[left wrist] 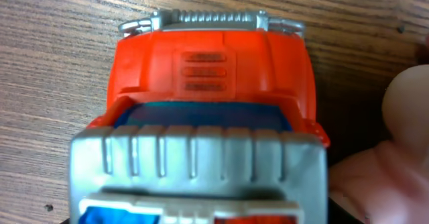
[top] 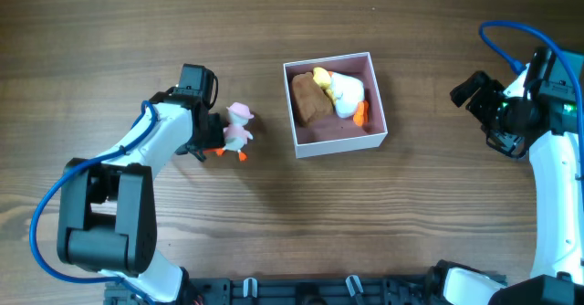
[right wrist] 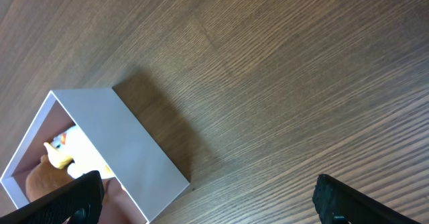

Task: Pack container
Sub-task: 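Carry the red fire truck with the left gripper into the box, release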

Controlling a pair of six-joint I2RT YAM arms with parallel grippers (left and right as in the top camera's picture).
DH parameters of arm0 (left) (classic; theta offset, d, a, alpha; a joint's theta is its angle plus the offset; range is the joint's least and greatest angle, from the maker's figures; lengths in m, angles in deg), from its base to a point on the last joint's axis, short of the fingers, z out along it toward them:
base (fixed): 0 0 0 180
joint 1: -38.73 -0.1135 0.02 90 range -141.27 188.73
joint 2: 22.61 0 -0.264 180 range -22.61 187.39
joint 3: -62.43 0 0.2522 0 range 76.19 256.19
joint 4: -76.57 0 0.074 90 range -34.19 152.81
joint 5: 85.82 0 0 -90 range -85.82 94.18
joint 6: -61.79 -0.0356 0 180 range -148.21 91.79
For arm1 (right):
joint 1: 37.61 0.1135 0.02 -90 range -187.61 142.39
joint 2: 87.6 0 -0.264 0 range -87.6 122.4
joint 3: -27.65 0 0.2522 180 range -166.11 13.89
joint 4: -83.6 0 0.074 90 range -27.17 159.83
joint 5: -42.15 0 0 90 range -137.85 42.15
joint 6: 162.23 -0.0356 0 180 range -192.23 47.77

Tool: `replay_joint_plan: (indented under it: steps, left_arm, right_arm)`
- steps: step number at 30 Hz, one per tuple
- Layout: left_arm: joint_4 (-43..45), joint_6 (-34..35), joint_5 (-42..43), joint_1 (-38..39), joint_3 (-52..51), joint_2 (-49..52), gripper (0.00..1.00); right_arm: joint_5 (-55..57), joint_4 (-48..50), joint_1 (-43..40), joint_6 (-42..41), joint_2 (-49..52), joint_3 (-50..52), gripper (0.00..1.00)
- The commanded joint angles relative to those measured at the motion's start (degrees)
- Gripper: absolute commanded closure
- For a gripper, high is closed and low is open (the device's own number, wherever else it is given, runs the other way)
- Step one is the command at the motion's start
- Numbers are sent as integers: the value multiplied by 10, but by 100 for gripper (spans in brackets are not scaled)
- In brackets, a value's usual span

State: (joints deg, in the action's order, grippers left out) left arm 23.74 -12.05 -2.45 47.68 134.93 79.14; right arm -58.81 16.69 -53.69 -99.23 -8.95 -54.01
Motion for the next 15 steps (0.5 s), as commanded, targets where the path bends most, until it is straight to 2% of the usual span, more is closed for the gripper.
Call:
replay_joint_plan:
  steps: [1, 8, 11, 13, 15]
  left_arm:
    - [-12, -3, -3, 2, 15, -8, 47]
    - [-141, -10, 3, 38, 155, -79, 55]
    - [-164, -20, 56, 110, 241, -110, 55]
    - [-140, -57, 62, 166, 264, -117, 55]
    - [-99, -141, 61, 225, 265, -116, 57]
  right_arm:
    - [-7, 0, -1, -5, 1, 3, 0]
    - [-7, 0, -1, -6, 1, 3, 0]
    - [-7, 0, -1, -5, 1, 3, 0]
    - [-7, 0, -1, -6, 1, 3, 0]
    - [-7, 0, -1, -5, 1, 3, 0]
